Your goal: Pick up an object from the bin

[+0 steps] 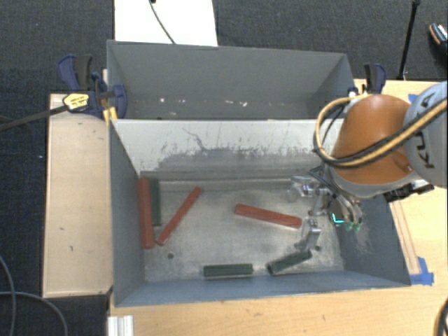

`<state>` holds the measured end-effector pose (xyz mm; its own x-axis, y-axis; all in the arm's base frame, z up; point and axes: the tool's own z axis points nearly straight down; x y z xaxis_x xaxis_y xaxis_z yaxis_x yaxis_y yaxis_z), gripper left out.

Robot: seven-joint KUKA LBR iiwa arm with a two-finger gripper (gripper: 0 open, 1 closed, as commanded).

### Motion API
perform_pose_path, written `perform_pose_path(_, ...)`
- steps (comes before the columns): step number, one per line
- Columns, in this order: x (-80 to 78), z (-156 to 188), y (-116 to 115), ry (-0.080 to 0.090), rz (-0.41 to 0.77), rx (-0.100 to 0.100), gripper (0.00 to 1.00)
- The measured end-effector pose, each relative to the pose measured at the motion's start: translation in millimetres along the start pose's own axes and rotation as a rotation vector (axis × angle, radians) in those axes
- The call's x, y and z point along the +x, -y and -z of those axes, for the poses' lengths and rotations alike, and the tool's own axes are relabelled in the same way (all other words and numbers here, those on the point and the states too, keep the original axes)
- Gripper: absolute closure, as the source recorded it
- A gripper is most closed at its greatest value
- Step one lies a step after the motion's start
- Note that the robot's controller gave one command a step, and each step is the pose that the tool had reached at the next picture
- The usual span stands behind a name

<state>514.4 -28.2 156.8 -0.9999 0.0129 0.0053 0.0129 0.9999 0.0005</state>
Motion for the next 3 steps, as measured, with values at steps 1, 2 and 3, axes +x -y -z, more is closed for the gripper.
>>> perform_pose_path(1, -49.1, -90, 26, 0.005, 0.063, 0.001, 0.00)
perform_pose_path(2, -49.8, -86, 25, 0.010, 0.065, 0.001, 1.00)
perform_pose_path(3, -43.4, 74, -25, 0.016, 0.321, 0.002, 1.00)
